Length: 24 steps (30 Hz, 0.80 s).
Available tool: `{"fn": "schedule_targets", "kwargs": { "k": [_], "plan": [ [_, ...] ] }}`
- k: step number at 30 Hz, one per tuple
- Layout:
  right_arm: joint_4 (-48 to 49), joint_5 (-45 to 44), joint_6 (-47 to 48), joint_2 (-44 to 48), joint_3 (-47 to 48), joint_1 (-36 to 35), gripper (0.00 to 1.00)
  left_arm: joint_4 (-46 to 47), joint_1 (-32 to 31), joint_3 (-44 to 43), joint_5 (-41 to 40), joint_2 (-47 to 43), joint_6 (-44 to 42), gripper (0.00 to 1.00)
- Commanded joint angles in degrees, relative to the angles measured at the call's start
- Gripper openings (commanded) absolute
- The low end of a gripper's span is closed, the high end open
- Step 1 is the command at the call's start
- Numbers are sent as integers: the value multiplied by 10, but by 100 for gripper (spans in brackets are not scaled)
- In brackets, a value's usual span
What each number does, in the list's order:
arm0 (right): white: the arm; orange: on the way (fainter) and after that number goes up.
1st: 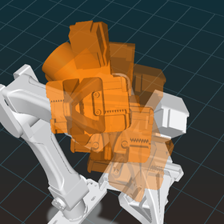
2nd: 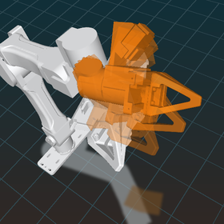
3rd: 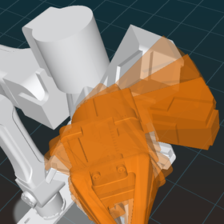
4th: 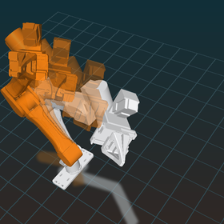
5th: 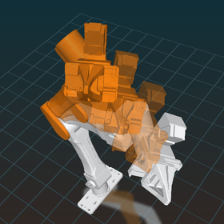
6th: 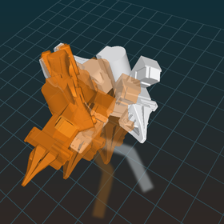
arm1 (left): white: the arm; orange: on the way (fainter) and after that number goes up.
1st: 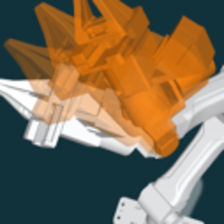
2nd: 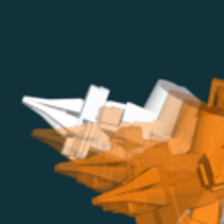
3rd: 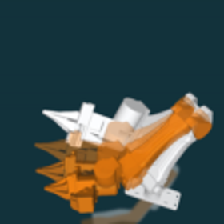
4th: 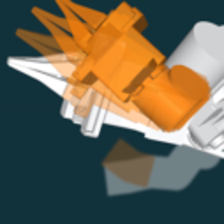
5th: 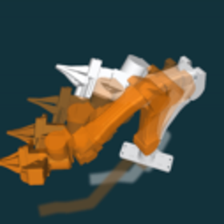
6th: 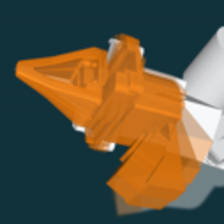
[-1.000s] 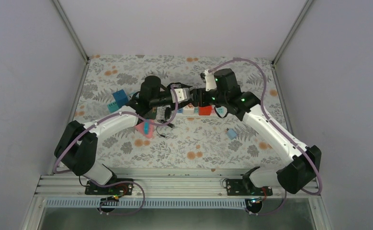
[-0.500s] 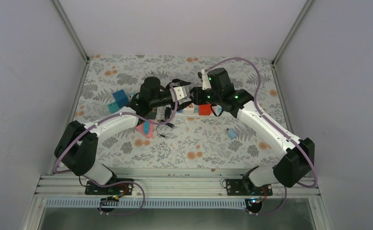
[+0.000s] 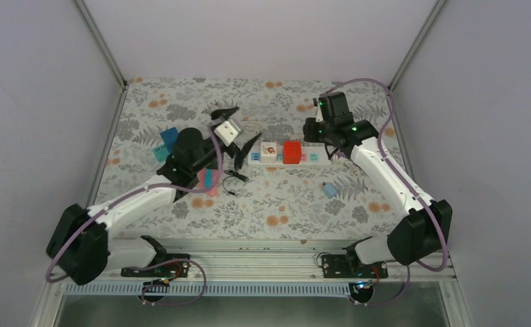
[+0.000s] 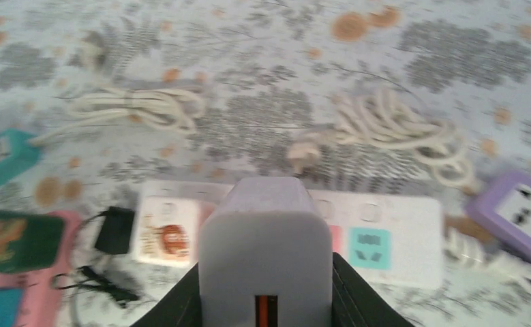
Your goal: Insert the plug
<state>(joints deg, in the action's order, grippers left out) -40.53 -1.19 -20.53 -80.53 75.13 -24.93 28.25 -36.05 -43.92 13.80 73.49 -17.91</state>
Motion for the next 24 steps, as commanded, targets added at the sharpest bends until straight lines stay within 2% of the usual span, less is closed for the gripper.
{"fn": "schedule_targets", "kwargs": {
  "k": [1, 4, 7, 9, 13, 18, 24],
  "plan": [
    [-31, -44, 28, 2, -31, 40, 16, 47, 5, 30, -226, -82, 147, 100],
    [-17, -38, 35, -4, -61, 69, 16, -71, 20, -4, -322, -119, 241, 100],
    [-7, -22, 47, -28, -79, 89, 16, -255, 46, -95, -353, -123, 325, 100],
    [-5, -2, 49, -50, -85, 95, 16, -332, 59, -118, -383, -131, 370, 100],
    [13, 28, 51, -85, -87, 96, 16, -359, 77, -91, -360, -176, 377, 100],
    [8, 15, 59, -112, -88, 96, 17, -400, 82, -85, -358, -194, 360, 100],
    [10, 12, 72, -121, -90, 96, 18, -367, 82, -55, -344, -221, 343, 100]
  ]
}}
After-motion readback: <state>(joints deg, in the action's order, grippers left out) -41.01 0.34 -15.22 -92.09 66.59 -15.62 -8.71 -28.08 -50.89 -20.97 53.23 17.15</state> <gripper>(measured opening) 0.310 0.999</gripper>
